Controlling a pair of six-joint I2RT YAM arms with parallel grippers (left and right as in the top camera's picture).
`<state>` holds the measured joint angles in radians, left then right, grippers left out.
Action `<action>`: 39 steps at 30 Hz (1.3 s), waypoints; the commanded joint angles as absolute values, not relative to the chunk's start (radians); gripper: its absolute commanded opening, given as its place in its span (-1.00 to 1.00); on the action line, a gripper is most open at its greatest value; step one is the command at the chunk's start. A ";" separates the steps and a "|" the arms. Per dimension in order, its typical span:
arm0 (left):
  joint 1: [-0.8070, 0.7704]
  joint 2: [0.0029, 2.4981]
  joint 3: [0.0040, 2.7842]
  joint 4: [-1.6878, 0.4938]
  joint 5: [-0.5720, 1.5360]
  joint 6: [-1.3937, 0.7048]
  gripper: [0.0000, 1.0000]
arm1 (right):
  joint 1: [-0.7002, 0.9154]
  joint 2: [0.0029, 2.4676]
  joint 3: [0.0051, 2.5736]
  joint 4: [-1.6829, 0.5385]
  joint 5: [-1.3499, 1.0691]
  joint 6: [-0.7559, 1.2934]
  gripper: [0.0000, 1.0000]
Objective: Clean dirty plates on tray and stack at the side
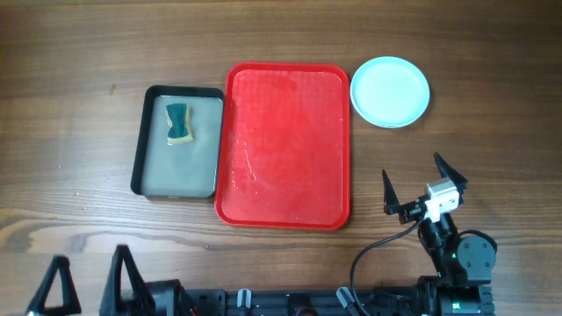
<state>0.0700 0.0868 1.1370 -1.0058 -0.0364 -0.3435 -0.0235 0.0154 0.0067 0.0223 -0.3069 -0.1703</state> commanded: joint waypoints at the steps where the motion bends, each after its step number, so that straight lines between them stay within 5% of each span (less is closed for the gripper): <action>1: 0.062 0.019 1.130 -1.058 -0.035 -0.349 1.00 | -0.028 0.005 0.005 0.027 -0.319 -0.181 0.99; 10: 0.045 0.004 1.111 -1.111 -0.036 -0.353 1.00 | -0.028 0.005 0.005 0.027 -0.319 -0.181 0.99; 16: 0.022 0.004 1.044 -0.925 -0.036 -0.406 1.00 | -0.028 0.005 0.005 0.027 -0.319 -0.181 0.99; 30: 0.004 0.004 0.489 0.113 -0.035 -0.488 1.00 | -0.028 0.005 0.005 0.027 -0.319 -0.181 0.99; 39: 0.004 0.004 0.231 0.521 -0.027 -0.488 1.00 | -0.028 0.005 0.005 0.027 -0.319 -0.181 0.99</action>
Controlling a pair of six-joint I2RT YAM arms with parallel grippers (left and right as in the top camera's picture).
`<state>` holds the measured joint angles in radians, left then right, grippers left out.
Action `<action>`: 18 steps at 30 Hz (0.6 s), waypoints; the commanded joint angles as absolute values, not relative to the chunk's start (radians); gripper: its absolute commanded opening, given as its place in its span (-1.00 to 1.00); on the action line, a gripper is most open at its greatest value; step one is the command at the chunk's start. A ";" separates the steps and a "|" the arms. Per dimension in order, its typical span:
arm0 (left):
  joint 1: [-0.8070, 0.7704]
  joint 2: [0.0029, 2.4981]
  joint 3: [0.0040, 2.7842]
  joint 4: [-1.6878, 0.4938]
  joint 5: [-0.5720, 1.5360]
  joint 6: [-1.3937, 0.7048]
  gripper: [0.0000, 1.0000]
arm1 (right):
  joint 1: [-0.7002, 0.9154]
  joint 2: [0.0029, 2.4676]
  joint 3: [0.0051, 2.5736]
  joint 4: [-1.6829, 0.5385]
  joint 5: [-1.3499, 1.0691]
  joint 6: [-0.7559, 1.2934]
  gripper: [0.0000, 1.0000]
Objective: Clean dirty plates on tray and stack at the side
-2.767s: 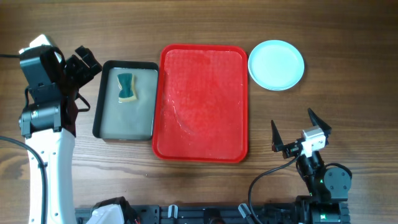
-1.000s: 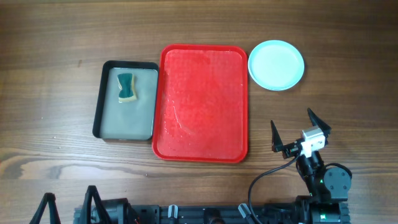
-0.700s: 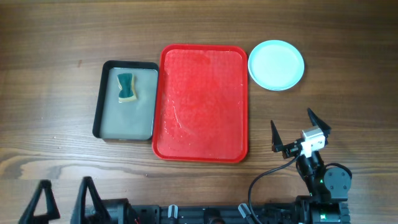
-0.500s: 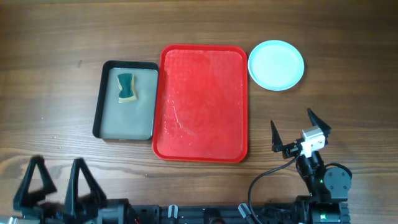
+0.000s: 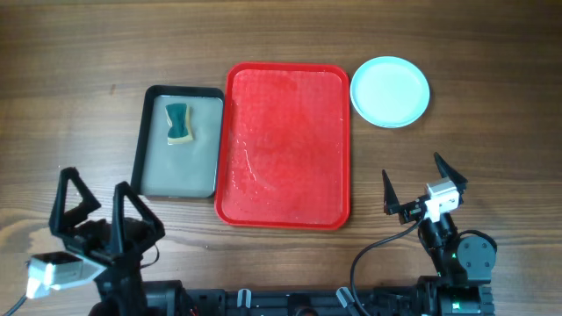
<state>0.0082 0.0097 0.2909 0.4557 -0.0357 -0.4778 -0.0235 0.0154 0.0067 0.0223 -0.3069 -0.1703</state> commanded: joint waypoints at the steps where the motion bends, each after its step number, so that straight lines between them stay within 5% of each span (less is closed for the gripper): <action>1: 0.004 0.004 0.212 0.551 -0.027 -0.488 1.00 | -0.028 0.005 0.005 0.027 -0.319 -0.181 1.00; 18: 0.005 0.004 0.075 0.878 -0.020 -0.487 1.00 | -0.028 0.005 0.005 0.027 -0.319 -0.181 0.99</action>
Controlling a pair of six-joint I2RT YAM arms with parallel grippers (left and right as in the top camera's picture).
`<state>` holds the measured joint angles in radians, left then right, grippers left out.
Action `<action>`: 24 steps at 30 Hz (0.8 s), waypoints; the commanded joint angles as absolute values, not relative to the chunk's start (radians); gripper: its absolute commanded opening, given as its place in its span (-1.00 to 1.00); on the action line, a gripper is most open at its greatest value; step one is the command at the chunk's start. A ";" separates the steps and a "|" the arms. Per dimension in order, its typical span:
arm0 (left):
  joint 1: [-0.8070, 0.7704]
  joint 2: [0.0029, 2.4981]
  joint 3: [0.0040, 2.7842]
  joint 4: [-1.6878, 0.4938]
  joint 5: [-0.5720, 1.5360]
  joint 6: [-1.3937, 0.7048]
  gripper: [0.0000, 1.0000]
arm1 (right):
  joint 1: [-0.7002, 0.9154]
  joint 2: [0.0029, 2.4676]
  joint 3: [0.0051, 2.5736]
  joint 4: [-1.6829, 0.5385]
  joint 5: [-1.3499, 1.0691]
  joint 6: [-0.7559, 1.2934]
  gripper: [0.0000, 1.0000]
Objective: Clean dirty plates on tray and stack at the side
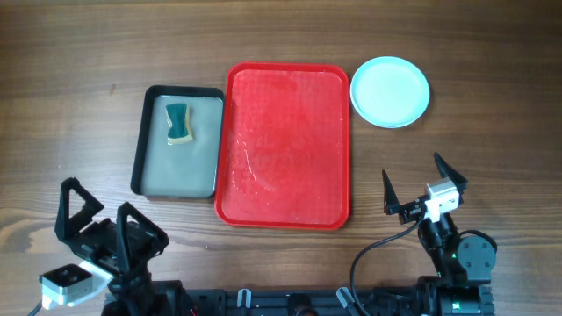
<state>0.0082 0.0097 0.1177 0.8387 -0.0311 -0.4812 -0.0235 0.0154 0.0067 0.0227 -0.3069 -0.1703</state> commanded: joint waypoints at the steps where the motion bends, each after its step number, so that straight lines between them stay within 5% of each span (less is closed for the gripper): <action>1: 0.005 0.004 0.063 0.888 -0.020 -0.487 1.00 | -0.028 0.005 0.005 0.027 -0.319 -0.181 0.99; 14: 0.033 0.004 0.005 0.776 -0.028 -0.476 1.00 | -0.028 0.005 0.005 0.027 -0.319 -0.181 0.99; 24: 0.038 0.004 0.005 0.189 -0.223 -0.476 1.00 | -0.028 0.005 0.005 0.027 -0.319 -0.181 0.99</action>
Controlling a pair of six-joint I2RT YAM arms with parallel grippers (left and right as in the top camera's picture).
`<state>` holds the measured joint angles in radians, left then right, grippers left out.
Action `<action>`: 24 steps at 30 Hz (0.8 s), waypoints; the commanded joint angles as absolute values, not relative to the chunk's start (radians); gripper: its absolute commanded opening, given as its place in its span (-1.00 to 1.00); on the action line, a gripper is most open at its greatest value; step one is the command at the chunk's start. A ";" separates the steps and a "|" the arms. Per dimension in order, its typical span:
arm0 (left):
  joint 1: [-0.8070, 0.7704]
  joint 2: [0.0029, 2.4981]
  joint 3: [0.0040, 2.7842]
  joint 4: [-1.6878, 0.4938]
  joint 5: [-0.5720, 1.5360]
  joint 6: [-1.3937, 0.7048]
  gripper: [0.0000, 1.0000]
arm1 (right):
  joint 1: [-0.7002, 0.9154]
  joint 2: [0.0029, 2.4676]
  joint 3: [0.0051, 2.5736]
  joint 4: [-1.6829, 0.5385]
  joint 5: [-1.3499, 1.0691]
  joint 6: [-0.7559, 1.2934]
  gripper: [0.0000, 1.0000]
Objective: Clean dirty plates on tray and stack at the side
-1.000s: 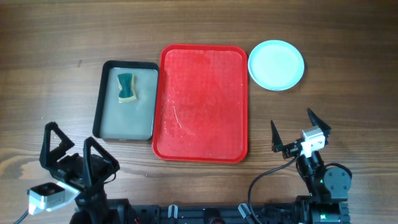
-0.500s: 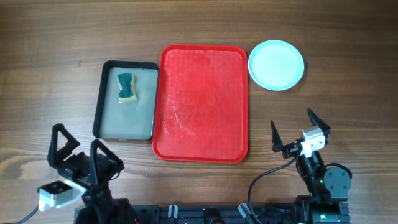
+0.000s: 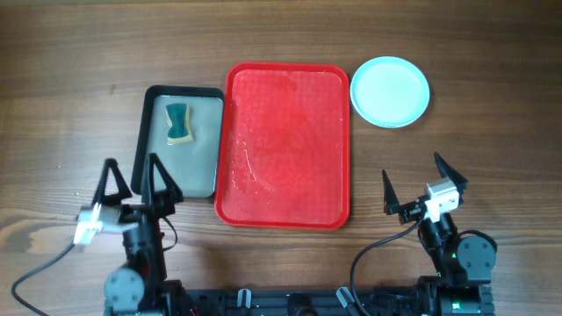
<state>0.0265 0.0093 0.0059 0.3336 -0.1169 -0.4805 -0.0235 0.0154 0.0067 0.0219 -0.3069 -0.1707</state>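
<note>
A red tray [image 3: 288, 146] lies in the middle of the table with no plate on it; its surface looks wet. A light blue plate [image 3: 390, 91] sits on the table just right of the tray's far corner. A teal and yellow sponge [image 3: 179, 122] rests in a black basin [image 3: 178, 143] left of the tray. My left gripper [image 3: 134, 178] stands open near the basin's front edge. Near the front right, my right gripper [image 3: 420, 182] is open and holds nothing.
Wooden table [image 3: 70, 96] all around. The black basin holds greyish water. Arm bases and cables sit along the front edge.
My left gripper has moved right and up toward the basin's front edge and now stands upright. The right arm, plate, tray and sponge have not moved.
My left gripper was low at the front left edge, partly out of view. It then showed further into view at the front left, tilted, then slightly lower. Now it stands open by the basin's front edge. The right gripper stayed still and open throughout.
</note>
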 commanded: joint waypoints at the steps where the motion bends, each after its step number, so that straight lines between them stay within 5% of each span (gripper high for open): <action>1: 0.047 0.004 0.005 0.131 -0.222 -0.475 1.00 | -0.028 0.005 0.005 0.027 -0.319 -0.181 1.00; 5: 0.070 0.004 0.005 -0.052 -0.206 -0.419 1.00 | -0.028 0.005 0.005 0.027 -0.319 -0.181 0.99; 9: 0.070 0.004 0.005 -0.059 -0.157 -0.222 1.00 | -0.028 0.005 0.005 0.027 -0.319 -0.181 0.99; 24: 0.064 0.004 0.005 -0.073 -0.015 -0.004 1.00 | -0.028 0.005 0.005 0.027 -0.319 -0.181 0.99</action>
